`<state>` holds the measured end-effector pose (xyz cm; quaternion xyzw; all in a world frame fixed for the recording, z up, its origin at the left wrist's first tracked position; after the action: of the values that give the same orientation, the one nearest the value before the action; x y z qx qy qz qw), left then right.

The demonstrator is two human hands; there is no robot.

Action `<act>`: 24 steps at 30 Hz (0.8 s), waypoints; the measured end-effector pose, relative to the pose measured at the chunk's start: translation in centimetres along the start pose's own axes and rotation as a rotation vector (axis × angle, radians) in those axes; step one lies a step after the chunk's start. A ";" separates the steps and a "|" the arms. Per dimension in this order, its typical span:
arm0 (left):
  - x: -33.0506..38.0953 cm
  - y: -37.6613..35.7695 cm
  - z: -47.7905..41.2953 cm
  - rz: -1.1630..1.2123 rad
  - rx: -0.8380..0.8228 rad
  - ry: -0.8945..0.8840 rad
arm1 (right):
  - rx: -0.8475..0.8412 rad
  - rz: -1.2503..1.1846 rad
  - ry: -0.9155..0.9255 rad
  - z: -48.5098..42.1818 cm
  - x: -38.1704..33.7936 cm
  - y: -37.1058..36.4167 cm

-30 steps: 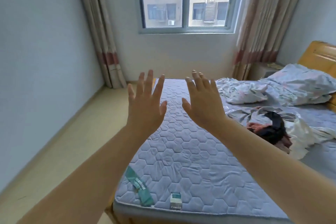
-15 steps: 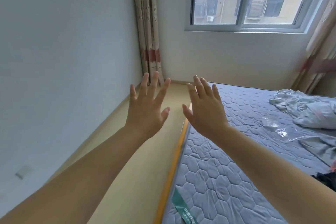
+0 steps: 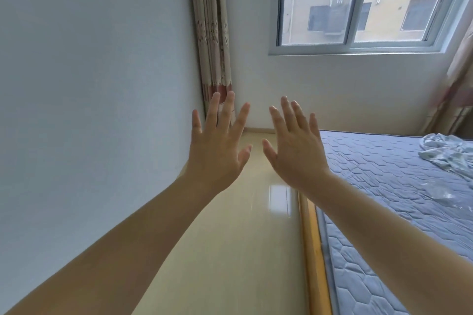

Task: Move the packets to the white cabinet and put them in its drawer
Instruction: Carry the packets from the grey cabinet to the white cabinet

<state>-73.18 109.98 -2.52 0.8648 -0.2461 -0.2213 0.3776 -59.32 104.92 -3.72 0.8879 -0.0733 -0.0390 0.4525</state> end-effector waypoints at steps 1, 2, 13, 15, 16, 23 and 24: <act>-2.0 -0.6 -0.4 0.008 -0.004 -0.001 | -0.011 0.001 0.007 -1.4 -1.6 -0.5; -3.9 -1.4 -0.8 0.013 -0.006 -0.003 | -0.022 0.004 0.014 -2.8 -3.1 -1.1; -11.4 -12.6 -10.1 0.177 -0.024 -0.062 | 0.008 0.085 -0.057 -14.0 -3.8 -9.2; -11.5 -15.7 -12.5 0.183 -0.022 -0.114 | 0.010 0.099 -0.075 -16.2 -2.3 -11.6; -11.5 -17.3 -13.8 0.177 -0.015 -0.133 | 0.012 0.103 -0.078 -17.5 -1.5 -12.8; -11.3 -28.5 -30.1 0.170 0.023 -0.163 | 0.116 0.180 -0.102 -31.3 8.0 -21.1; -11.2 -30.0 -32.9 0.178 0.030 -0.161 | 0.127 0.181 -0.118 -33.9 9.6 -22.1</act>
<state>-55.47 152.37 -2.84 0.8246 -0.3546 -0.2521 0.3616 -43.15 143.19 -1.69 0.9006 -0.1819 -0.0454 0.3921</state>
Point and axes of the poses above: each hand's wrist, its own z-axis away from the middle knuckle, its own y-axis out of the back of the hand, x = y × z, the point moved 5 cm from there along -z, towards the middle knuckle
